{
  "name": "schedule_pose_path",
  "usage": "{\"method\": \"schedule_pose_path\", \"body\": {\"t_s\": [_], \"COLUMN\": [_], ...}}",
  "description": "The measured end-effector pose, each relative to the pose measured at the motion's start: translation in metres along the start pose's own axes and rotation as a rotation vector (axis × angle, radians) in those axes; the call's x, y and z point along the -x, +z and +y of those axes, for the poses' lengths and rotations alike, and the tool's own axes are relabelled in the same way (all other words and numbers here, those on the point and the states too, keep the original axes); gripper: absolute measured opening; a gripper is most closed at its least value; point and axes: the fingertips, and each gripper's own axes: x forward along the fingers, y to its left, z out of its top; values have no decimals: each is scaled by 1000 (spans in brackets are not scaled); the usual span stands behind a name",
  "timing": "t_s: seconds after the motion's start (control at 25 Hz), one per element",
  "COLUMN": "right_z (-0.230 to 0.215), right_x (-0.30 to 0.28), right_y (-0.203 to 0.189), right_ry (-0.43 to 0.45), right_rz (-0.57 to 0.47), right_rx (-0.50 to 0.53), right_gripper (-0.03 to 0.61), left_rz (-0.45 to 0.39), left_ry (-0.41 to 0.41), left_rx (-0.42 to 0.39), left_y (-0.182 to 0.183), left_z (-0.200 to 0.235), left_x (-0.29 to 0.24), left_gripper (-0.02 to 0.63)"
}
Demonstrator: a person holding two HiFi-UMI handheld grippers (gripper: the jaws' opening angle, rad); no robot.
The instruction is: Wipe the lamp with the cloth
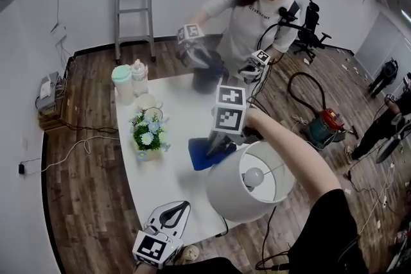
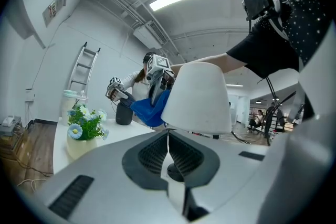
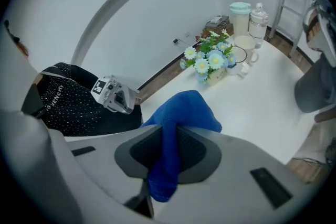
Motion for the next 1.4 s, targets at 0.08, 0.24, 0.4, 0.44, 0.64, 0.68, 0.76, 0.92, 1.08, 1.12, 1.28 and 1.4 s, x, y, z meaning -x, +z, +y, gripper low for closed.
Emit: {"method": "schedule_pose_path", "body": {"t_s": [0.08, 0.24, 0.4, 0.44, 0.64, 0.68, 0.76, 0.92, 1.08, 1.12, 1.28, 1.4], "right_z": [-3, -6, 10, 20, 83, 96, 119, 149, 149, 147, 140, 132], "right_x": [4, 11, 39, 50, 89, 89, 83, 45, 7, 0, -24, -39], "right_y": [1, 3, 15, 21, 50, 54, 57, 48, 26, 22, 13, 8], "right_ry": [-33, -94, -168, -190, -279, -289, -309, -324, -371, -382, -417, -489], "right_rz": [1, 2, -59, -90, -195, -190, -145, 32, 216, 250, 353, 442], "right_rx": [4, 10, 48, 70, 219, 249, 305, 384, 386, 383, 396, 433], "right_gripper": [75, 75, 75, 75, 75, 75, 75, 75, 75, 75, 75, 75], "left_rz": [-5, -7, -21, -24, -33, -33, -32, -27, -25, -24, -20, -13], "left_ry": [-6, -15, -37, -41, -74, -81, -88, -92, -106, -106, -107, -109], "left_rx": [-5, -18, -29, -32, -27, -28, -32, -23, -22, -20, -10, -5], "left_y": [1, 1, 5, 6, 8, 8, 7, 5, 2, 0, -3, -8], "left_z": [-1, 1, -2, -3, -11, -13, -15, -17, -22, -23, -25, -24], "left_x": [-2, -8, -15, -17, -15, -13, -9, 1, 12, 15, 25, 30], "left_gripper": [12, 11, 12, 11, 12, 11, 12, 12, 12, 11, 12, 12]}}
